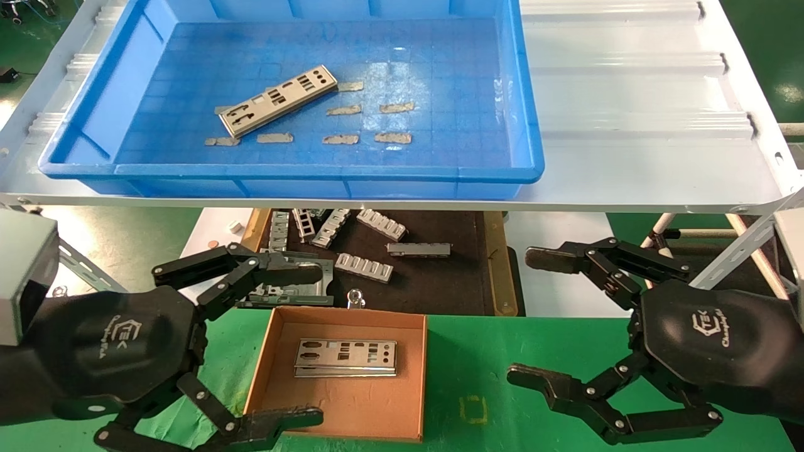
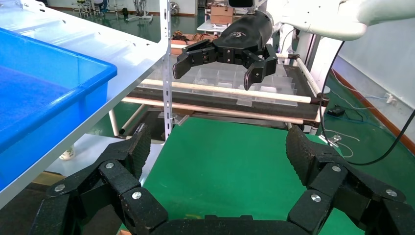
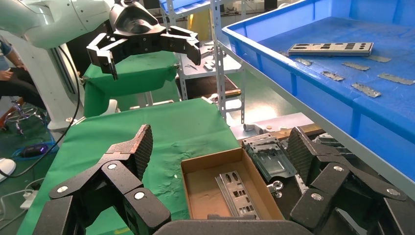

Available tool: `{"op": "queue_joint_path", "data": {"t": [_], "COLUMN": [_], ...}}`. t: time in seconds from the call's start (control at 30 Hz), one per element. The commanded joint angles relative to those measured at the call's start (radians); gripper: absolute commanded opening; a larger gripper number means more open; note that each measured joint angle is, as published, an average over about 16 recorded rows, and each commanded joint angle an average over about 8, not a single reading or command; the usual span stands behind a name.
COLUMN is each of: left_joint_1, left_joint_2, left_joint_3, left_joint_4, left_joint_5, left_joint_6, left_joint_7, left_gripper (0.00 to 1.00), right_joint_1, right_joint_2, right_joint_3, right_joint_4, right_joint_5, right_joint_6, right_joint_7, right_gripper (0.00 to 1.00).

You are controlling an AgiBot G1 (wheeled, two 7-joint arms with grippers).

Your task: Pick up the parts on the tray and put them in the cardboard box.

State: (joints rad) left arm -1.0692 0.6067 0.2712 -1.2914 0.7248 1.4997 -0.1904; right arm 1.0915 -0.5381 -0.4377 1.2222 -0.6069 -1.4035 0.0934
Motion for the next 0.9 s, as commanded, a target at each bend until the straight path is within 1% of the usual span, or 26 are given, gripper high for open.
{"op": "queue_joint_path", "data": {"t": [0.03,0.9], "left_joint_1": [-0.001,-0.006], "left_joint_2": [0.001,0.005], "left_joint_3": [0.002,0.011], "left_joint_4": [0.002,0.009], "left_joint_5": [0.002,0.007], "left_joint_6": [-0.001,-0.005], "left_joint_7": [0.001,0.004], "left_gripper": [1.00,1.00], "right_joint_1": [0.000,0.000], "right_joint_2": [0.000,0.000], "right_joint_3": [0.000,0.000], "right_joint_4": [0.000,0.000], "right_joint_5": [0.000,0.000], "right_joint_6": [0.000,0.000], "right_joint_7": [0.000,0.000], "right_gripper": [1.00,1.00]}}
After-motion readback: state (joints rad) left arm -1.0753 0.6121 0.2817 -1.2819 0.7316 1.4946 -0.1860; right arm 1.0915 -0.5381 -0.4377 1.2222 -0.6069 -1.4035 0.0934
